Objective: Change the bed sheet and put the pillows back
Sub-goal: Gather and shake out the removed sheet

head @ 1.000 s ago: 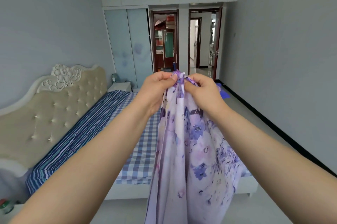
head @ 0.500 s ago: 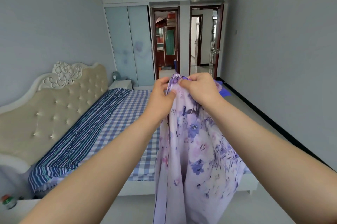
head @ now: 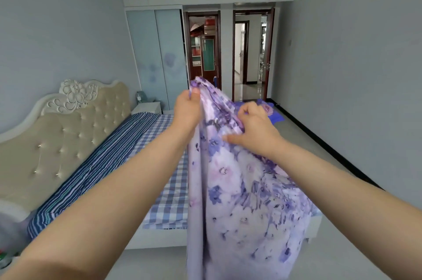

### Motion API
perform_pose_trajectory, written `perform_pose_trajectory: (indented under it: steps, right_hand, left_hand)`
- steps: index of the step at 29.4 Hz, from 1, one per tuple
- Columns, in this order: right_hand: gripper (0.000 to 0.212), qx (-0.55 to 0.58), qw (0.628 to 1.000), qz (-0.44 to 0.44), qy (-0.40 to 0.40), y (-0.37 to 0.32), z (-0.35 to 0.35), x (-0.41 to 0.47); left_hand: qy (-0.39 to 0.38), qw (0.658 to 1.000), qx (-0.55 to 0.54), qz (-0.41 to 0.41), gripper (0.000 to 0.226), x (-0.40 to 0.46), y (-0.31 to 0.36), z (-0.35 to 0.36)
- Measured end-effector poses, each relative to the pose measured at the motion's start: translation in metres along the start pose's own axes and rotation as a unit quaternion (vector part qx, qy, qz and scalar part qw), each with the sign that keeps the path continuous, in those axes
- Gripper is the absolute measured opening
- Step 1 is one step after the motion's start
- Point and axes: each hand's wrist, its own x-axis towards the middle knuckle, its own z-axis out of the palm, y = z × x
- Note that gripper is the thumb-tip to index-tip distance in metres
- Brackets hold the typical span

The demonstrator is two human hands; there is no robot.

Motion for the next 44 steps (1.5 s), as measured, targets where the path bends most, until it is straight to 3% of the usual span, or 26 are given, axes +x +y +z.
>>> perform_pose_trajectory:
  steps: [3,5,8,11,14,17,19,21,24,26,27,29,31,34,38,39,42,44]
  right_hand:
    - [0.045,-0.004,0.995,0.025,-0.097,0.027,0.022,-0.024]
    - [0.032,0.060,0.985,0.049,-0.157,0.040,0.033,-0.044]
    - [0.024,0.149,0.965,0.089,-0.198,0.055,0.053,-0.073]
    - [0.043,0.178,0.953,0.103,-0.223,0.059,0.069,-0.093]
    - [0.031,0.250,0.915,0.158,-0.274,0.061,0.082,-0.105]
    - [0.035,0.167,0.899,0.187,-0.359,0.069,0.095,-0.115]
    - [0.021,0.168,0.877,0.219,-0.394,0.078,0.098,-0.121]
    - [0.015,0.253,0.860,0.264,-0.356,0.087,0.091,-0.118]
    - [0.026,0.253,0.899,0.299,-0.197,0.108,0.079,-0.102]
    - [0.036,0.063,0.949,0.225,-0.212,0.123,0.068,-0.096]
    - [0.044,-0.063,0.949,0.176,-0.255,0.129,0.064,-0.095]
    - [0.046,-0.258,0.909,0.101,-0.311,0.143,0.059,-0.099]
    - [0.039,-0.354,0.885,0.091,-0.287,0.158,0.055,-0.103]
    - [0.035,-0.343,0.913,0.175,-0.138,0.175,0.036,-0.090]
    - [0.019,-0.205,0.956,0.196,0.074,0.176,0.006,-0.058]
    - [0.021,-0.203,0.957,0.192,0.079,0.174,-0.001,-0.052]
    - [0.075,-0.345,0.913,0.215,-0.040,0.168,-0.019,-0.030]
    - [0.072,-0.389,0.885,0.247,-0.071,0.162,-0.031,-0.015]
  left_hand:
    - [0.034,0.999,0.006,-0.001,0.042,0.018,0.008,0.000]
    - [0.037,0.999,-0.007,0.006,0.042,0.025,0.011,0.000]
    - [0.019,1.000,0.005,0.000,0.038,0.039,0.014,-0.003]
    - [0.024,1.000,0.010,0.001,0.035,0.053,0.017,-0.006]
    - [0.048,0.999,0.022,0.012,0.040,0.060,0.018,-0.009]
    - [0.068,0.998,0.010,-0.006,0.039,0.065,0.011,-0.014]
    - [0.092,0.996,-0.010,-0.019,0.033,0.066,0.006,-0.022]
    - [0.133,0.990,-0.015,-0.039,0.027,0.070,-0.004,-0.033]
    - [0.163,0.983,-0.019,-0.077,0.022,0.077,-0.018,-0.057]
    - [0.172,0.979,0.002,-0.111,0.020,0.082,-0.029,-0.071]
    - [0.191,0.975,-0.004,-0.111,0.024,0.082,-0.034,-0.075]
    - [0.221,0.967,0.069,-0.104,0.034,0.080,-0.040,-0.082]
    - [0.227,0.956,0.156,-0.105,0.035,0.083,-0.049,-0.087]
    - [0.242,0.956,0.112,-0.119,0.035,0.089,-0.061,-0.098]
    - [0.244,0.949,0.141,-0.140,0.044,0.087,-0.072,-0.106]
    - [0.246,0.949,0.141,-0.140,0.044,0.086,-0.074,-0.109]
    - [0.233,0.953,0.143,-0.130,0.043,0.086,-0.084,-0.118]
    - [0.215,0.956,0.161,-0.119,0.042,0.083,-0.089,-0.121]
